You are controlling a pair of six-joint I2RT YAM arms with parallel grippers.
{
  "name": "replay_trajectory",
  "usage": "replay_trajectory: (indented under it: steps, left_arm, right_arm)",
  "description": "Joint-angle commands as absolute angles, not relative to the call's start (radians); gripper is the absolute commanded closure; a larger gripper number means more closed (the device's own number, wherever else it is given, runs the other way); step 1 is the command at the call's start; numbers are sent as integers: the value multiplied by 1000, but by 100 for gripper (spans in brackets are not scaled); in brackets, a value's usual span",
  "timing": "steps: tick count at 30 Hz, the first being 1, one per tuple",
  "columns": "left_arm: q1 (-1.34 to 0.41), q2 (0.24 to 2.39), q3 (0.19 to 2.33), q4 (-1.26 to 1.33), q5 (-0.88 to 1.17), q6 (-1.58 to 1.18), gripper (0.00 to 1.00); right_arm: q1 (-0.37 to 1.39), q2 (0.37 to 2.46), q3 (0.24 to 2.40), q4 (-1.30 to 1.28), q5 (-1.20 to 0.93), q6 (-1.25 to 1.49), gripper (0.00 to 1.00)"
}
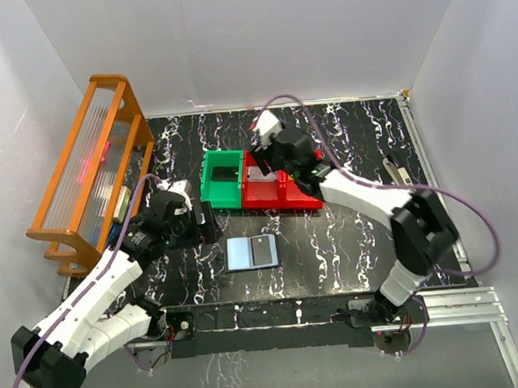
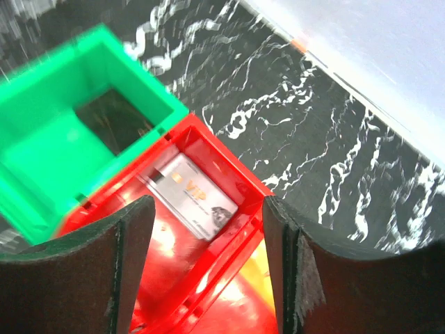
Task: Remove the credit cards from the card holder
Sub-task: Place the credit card in the storage box.
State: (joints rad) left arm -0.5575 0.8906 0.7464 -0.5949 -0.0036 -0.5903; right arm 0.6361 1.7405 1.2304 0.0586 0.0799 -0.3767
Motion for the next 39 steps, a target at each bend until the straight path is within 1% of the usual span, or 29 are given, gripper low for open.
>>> replay_trajectory:
  steps: [1, 2, 4, 6, 8, 9, 12, 15, 21, 25, 27, 30, 33, 35, 39]
  left_arm:
    - [-551, 919, 771, -499, 106, -603, 1]
    - [-551, 925, 770, -482, 113, -610, 1]
    - [-552, 932, 760, -443, 128, -622, 1]
    - [-551, 927, 733, -391, 144, -644, 1]
    - [-550, 922, 699, -333, 170, -679, 1]
    - [-551, 921, 686, -308, 188, -699, 2]
    - [-552, 930, 653, -242, 245, -752, 2]
    - [-551, 947, 625, -194, 296, -787, 1]
    - [-552, 1013, 564, -68, 365, -843, 2]
    - [-551, 1053, 553, -37, 384, -849, 2]
    - [-552, 1062, 549, -37, 396, -844, 4]
    - [-552, 1058, 527, -8, 416, -852, 5]
    - [-551, 1061, 518, 0, 427, -850, 5]
    - [-552, 1070, 521, -1, 434, -839, 8]
    - [-552, 1079, 543, -35, 429, -821, 10]
  right_arm:
    - [614, 1493, 1091, 215, 235, 322, 37]
    - [609, 1459, 1054, 187, 214, 430, 37]
    - [606, 1409, 960, 160, 100, 566, 37]
    - [606, 1377, 873, 165, -61, 640, 36]
    - [605, 1360, 816, 120, -173, 732, 36]
    - [606, 1354, 791, 95, -206, 788, 37]
    - [622, 1309, 630, 181, -326, 883, 45]
    - [639, 1245, 538, 195, -325, 924, 53]
    - [687, 1192, 490, 199, -323, 947, 66]
    - [719, 1257, 517, 197, -315, 956, 67]
    - [733, 1284, 538, 163, -271, 956, 71]
    - [742, 1298, 529, 169, -205, 973, 73]
    - [751, 1332, 524, 253, -258, 969, 73]
    - [754, 1372, 548, 231, -258, 968, 73]
    - [755, 1435, 561, 224, -270, 964, 75]
